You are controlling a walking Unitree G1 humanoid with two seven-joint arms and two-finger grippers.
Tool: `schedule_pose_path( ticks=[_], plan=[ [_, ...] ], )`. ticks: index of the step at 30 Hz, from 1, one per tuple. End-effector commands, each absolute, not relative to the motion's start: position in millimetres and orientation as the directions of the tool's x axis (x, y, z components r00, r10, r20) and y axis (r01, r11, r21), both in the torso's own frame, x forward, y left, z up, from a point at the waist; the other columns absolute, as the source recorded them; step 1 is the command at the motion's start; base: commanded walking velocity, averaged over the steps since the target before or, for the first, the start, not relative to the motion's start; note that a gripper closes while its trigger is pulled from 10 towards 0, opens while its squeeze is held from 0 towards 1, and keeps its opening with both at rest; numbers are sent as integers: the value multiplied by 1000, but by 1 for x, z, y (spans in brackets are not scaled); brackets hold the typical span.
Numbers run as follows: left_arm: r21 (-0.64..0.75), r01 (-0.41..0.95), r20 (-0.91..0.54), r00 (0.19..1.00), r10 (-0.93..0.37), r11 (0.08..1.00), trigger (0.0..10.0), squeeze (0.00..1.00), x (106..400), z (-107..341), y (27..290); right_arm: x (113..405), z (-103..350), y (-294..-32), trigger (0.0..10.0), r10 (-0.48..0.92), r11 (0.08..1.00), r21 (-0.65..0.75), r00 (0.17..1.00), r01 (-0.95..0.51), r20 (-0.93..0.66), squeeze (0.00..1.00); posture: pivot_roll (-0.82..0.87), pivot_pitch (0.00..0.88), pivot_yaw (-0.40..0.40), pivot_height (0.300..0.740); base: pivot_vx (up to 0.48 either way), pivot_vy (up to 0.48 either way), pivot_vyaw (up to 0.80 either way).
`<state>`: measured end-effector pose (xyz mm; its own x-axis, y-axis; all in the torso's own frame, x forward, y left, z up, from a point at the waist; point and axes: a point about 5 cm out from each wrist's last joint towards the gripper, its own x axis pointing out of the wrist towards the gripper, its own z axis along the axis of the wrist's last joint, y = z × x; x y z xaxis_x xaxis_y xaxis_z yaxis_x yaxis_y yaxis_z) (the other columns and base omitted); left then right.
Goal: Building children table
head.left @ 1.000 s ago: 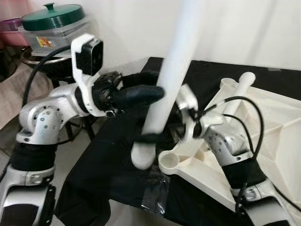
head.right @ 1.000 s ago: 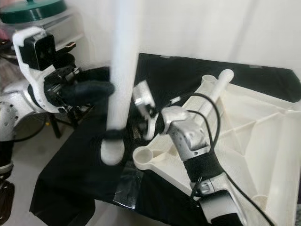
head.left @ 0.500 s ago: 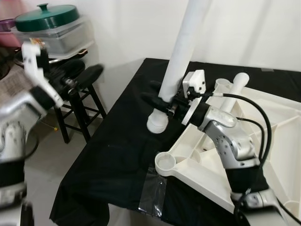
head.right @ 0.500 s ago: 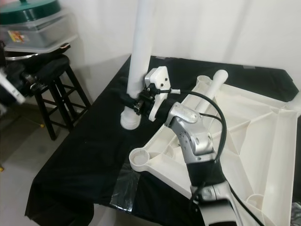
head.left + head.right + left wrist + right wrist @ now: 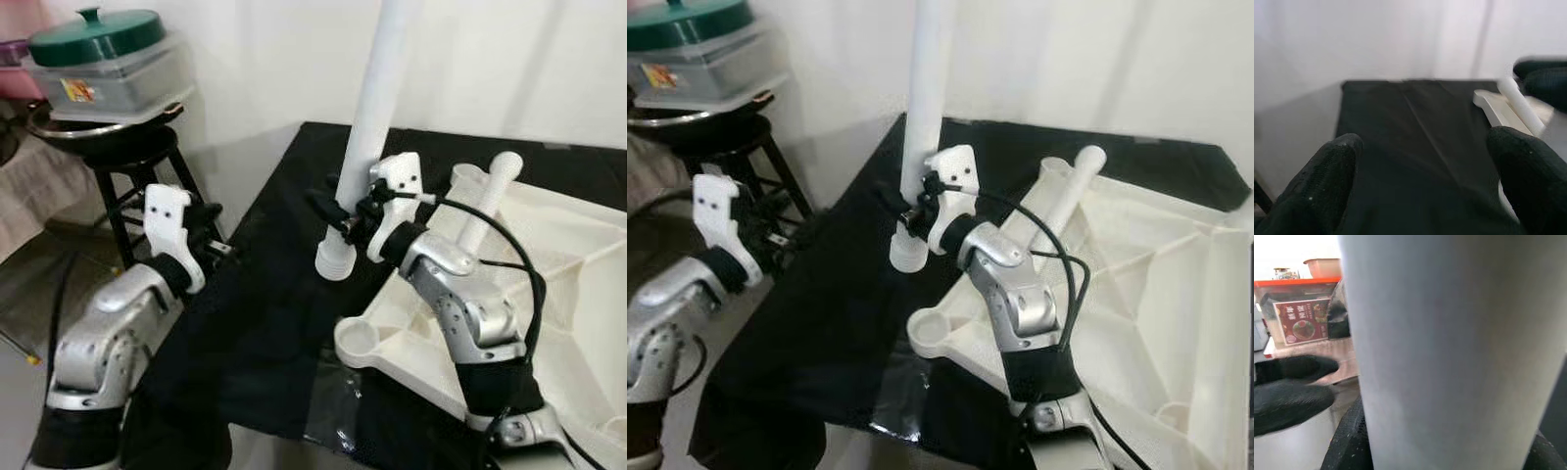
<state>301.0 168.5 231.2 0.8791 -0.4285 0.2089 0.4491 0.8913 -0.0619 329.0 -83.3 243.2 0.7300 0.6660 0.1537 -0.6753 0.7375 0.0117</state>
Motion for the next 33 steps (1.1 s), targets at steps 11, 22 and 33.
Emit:
schedule_pose_path(
  ticks=[11,22,33],
  plan=[
    [-19,329,200,926,-319,944,10000,0,292,218,174,328,251,-79,10000,647,757,-30,743,-652,173,0,-64,66,9,740,0,0,-800],
    [21,208,165,964,-209,978,10000,0,281,198,179,328,252,-78,10000,707,705,-66,691,-706,154,0,-45,82,-5,740,0,0,-800],
    [87,58,141,988,-70,995,10000,0,272,190,195,298,240,-93,10000,993,115,-94,112,-989,43,0,-29,130,-7,740,0,0,-73]
  ],
)
